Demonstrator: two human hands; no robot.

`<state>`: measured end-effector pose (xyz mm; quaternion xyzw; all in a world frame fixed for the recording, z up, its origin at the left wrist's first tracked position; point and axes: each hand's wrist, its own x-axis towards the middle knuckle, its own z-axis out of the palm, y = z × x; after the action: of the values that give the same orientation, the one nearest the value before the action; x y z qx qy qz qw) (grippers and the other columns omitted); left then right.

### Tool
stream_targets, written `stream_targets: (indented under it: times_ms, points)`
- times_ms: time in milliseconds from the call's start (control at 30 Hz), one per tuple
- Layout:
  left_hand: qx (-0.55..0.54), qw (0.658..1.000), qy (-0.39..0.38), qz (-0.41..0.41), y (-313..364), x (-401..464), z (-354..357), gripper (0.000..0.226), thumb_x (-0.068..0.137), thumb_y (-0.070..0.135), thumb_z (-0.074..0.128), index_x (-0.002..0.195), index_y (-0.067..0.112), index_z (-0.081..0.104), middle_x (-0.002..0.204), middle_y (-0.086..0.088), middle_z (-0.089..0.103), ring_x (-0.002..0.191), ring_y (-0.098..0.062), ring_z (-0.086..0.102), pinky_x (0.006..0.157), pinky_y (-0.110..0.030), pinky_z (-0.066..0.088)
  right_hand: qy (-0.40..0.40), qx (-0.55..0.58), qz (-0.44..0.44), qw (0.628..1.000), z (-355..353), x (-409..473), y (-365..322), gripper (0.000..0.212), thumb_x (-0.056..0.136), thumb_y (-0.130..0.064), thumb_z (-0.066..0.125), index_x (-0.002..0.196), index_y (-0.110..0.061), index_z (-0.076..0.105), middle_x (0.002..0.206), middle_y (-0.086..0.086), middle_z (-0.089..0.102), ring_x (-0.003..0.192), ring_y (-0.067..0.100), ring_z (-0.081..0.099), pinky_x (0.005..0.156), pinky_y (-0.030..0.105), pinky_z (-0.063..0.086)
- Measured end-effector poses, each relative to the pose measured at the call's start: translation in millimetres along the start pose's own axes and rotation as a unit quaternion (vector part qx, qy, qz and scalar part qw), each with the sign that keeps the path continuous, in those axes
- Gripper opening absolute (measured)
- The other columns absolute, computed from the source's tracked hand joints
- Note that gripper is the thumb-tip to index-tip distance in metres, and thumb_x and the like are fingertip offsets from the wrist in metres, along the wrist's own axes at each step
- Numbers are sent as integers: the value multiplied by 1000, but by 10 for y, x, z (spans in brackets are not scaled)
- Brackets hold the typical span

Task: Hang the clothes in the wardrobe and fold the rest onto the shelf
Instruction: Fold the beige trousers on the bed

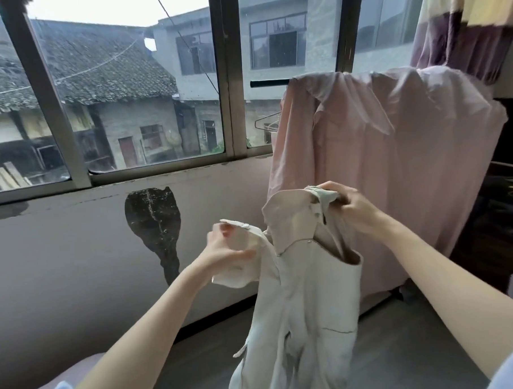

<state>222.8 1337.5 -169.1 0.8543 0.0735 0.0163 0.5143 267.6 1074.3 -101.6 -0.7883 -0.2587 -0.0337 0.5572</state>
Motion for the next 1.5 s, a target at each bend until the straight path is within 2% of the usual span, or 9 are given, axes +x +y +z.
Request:
stream_targets:
  times_ms: [100,233,333,533,767,1000,1167,1367,1500]
  points:
    - [47,998,33,-12,-128,68,-38,104,59,27,81,142,37,20,136,4,31,128,-22,35,104,-40,39,-4,58,-3,998,-183,-1,-95,45,86,16,44,94,-23,64,82,-3,64,74,9,57,65,17,47]
    - [-88,988,-127,23,-306,105,42,43,60,24,75,102,21,68,98,4,72,101,-20,64,79,-25,53,39,108,12,993,-440,-83,-91,45,86,14,42,89,-24,64,75,-4,62,70,13,55,62,21,45]
    - [-51,992,-101,51,-263,215,57,9,74,18,75,83,20,74,81,5,72,81,-12,65,70,-17,48,54,-9,32,998,-653,-222,-12,42,86,6,52,97,-33,64,88,-6,67,83,13,60,74,22,48]
    - [123,966,-74,214,203,404,82,34,85,-1,55,90,32,58,83,4,64,71,-10,54,65,-17,44,-19,-189,112,975,-952,-617,210,78,80,10,50,127,-51,42,105,11,67,99,22,63,92,28,48]
    - [382,860,-136,311,617,343,202,25,83,10,51,98,27,61,94,3,66,85,-23,57,73,-30,48,-95,-319,140,932,-1083,-768,321,43,75,-6,55,87,-47,49,79,-19,61,74,1,54,72,20,44]
    - [489,828,-180,208,656,276,197,11,85,15,51,76,20,55,79,-1,53,80,-26,51,64,-28,40,-59,-269,120,954,-1114,-821,485,31,77,-15,67,87,-35,45,67,-10,48,59,2,44,54,16,40]
    - [468,846,-188,174,614,207,139,40,85,13,54,55,40,50,63,15,43,59,-3,42,46,-13,31,-53,-276,118,952,-1040,-741,513,39,79,-12,68,102,-38,50,89,-12,61,86,5,58,79,23,46]
    - [459,853,-222,109,563,81,199,34,85,25,58,114,32,43,97,7,49,86,-17,50,79,-37,51,1,-501,60,863,-949,-610,364,16,84,-27,64,73,-35,54,87,-10,50,83,11,53,69,27,40]
    - [503,818,-256,112,557,5,317,16,82,22,58,98,21,60,91,2,56,85,-21,55,70,-31,46,26,-582,16,813,-841,-594,351,14,89,-20,49,90,-27,60,101,-15,54,99,12,49,66,27,35]
